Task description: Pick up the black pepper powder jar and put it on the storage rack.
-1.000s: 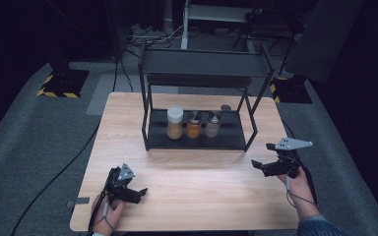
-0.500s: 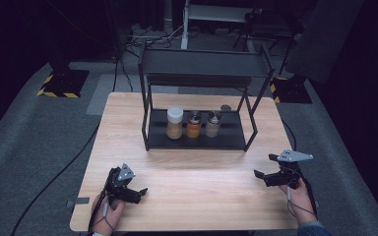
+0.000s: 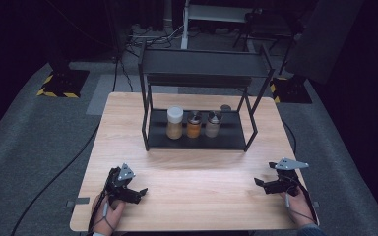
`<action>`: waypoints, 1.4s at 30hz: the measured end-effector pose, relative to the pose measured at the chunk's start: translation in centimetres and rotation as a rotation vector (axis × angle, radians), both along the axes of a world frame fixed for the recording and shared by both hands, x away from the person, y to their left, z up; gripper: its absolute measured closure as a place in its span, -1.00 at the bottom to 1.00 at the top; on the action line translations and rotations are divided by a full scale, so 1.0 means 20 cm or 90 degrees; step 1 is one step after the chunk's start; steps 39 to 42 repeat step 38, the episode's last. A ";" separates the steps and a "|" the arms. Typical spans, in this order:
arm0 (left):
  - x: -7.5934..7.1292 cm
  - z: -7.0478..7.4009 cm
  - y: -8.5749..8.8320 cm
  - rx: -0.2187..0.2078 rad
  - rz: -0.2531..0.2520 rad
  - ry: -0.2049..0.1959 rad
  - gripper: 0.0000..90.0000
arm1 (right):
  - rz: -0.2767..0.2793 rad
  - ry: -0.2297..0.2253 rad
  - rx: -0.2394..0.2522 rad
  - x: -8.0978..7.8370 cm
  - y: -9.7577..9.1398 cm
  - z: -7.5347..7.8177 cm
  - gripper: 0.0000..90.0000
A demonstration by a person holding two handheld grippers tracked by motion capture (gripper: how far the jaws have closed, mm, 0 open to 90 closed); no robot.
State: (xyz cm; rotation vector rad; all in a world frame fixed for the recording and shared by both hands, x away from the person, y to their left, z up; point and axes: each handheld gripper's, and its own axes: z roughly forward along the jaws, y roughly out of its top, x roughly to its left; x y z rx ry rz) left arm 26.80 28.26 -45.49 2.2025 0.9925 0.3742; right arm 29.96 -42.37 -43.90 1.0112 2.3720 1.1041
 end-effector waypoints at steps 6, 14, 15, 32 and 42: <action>0.00 0.00 0.00 0.000 0.000 0.000 -1.00 | 0.000 0.005 -0.011 -0.01 0.00 -0.03 -0.94; 0.00 0.00 0.00 0.000 0.000 0.000 -1.00 | 0.002 0.020 -0.029 -0.01 0.01 -0.07 -0.94; 0.00 0.00 0.00 0.000 0.000 0.000 -1.00 | 0.002 0.022 -0.029 -0.01 0.01 -0.07 -0.94; 0.00 0.00 0.00 0.000 0.000 0.000 -1.00 | 0.017 0.034 -0.036 0.00 0.01 -0.08 -1.00; 0.00 0.00 0.00 0.001 0.000 0.000 -1.00 | 0.019 0.034 -0.036 0.00 0.00 -0.08 -1.00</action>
